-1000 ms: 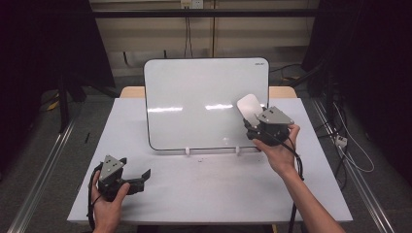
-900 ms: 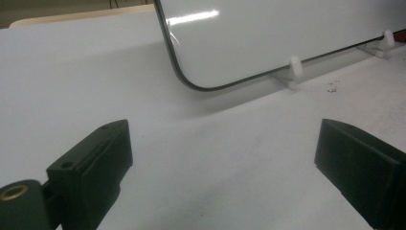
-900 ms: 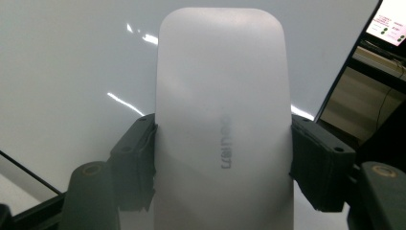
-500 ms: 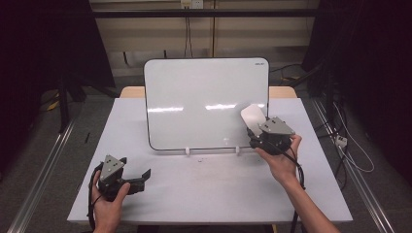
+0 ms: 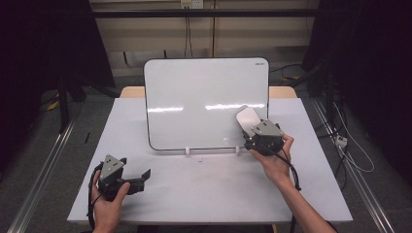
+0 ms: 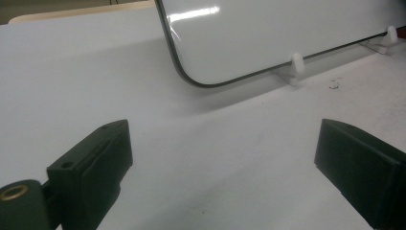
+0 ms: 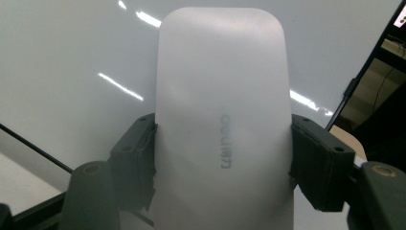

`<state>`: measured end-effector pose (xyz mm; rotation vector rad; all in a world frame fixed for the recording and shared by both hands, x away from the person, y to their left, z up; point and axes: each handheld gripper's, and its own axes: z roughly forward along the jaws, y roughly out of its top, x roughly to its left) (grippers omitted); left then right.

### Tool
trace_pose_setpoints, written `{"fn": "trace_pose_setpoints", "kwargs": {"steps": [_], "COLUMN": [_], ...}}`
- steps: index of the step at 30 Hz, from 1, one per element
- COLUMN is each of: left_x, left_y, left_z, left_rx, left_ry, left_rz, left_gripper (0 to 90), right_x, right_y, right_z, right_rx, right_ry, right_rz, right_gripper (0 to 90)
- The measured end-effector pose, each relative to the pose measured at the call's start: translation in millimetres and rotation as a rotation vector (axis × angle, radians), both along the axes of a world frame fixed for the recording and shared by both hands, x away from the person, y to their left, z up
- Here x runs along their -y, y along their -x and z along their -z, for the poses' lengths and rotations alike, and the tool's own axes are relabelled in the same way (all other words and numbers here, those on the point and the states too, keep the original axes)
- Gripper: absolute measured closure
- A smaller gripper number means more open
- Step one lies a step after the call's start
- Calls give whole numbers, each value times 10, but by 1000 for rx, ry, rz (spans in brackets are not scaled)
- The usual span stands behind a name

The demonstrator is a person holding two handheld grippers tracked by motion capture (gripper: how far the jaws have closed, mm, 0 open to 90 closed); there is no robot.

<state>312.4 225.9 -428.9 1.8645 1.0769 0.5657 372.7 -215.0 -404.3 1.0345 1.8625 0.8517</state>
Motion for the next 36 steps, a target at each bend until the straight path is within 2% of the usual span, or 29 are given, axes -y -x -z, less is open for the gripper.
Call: {"fn": "trace_pose_setpoints", "kwargs": {"steps": [3,10,14,22,26,36], "left_x": [1,5,14,31,39,19], "left_y": [3,0,-6,-13,-20,-7], "left_z": [0,-4,-6,-4,0,1], "left_rx": [2,4,3,-3,-9,-5], "left_ry": [-3,4,1,8,-2,3], "left_rz": [0,1,2,3,8,15], "left_gripper": [57,57,57,57,57,57], "right_x": [-12,-43,-49,-57,-56,-37], "right_y": [-11,-37,-55,-81,-85,-99], "right_z": [34,60,104,153,148,133], "right_rx": [-8,11,-7,-6,-10,-43], "right_ry": [6,22,22,36,37,3], "right_rz": [2,7,10,15,13,10], "right_gripper": [316,315,315,314,313,288]}}
